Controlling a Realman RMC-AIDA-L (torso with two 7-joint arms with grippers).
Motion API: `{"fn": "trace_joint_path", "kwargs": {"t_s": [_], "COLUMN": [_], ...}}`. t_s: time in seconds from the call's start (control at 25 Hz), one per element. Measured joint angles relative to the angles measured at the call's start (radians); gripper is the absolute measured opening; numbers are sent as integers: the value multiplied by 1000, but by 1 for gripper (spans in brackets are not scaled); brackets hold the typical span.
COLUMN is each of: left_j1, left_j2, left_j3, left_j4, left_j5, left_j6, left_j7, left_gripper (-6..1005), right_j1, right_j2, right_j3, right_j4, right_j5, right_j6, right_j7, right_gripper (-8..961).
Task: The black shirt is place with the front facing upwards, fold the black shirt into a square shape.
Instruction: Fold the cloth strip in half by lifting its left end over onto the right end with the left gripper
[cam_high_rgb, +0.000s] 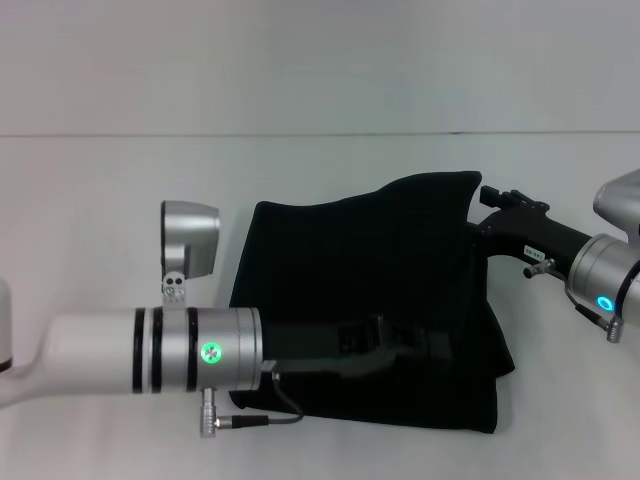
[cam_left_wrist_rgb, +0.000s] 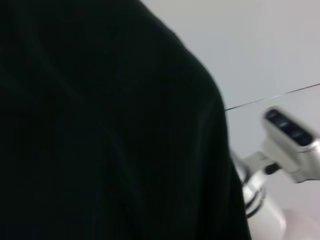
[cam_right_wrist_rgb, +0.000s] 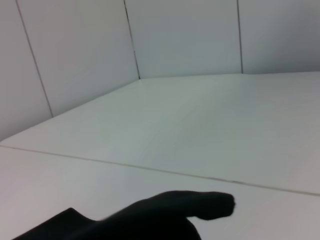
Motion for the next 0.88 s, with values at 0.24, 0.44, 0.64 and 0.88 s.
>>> {"fn": "trace_joint_path", "kwargs": {"t_s": [0.24,0.44,0.64,0.88], "left_j1": [-11,-5,0,2], "left_j2": [-6,-6,-5,-5], "left_j3": [63,75,77,89], "left_j4": [-27,-33,-33,-33], "left_j5": [0,0,0,-2], "left_j6": [-86,-92,-97,-101], "left_j7": [11,11,12,11], "left_gripper": [73,75,77,79], "right_j1": [-15,-30,-58,-104], "right_j2": [-2,-1,-2,-5], "right_j3": [6,53,185,293], "right_j4": [-14,-30,-46,-72], "right_j5": [0,0,1,2], "right_j6": [10,11,10,-54], "right_j7": [-6,-7,-7,-1], "right_gripper": [942,941,941,942]}}
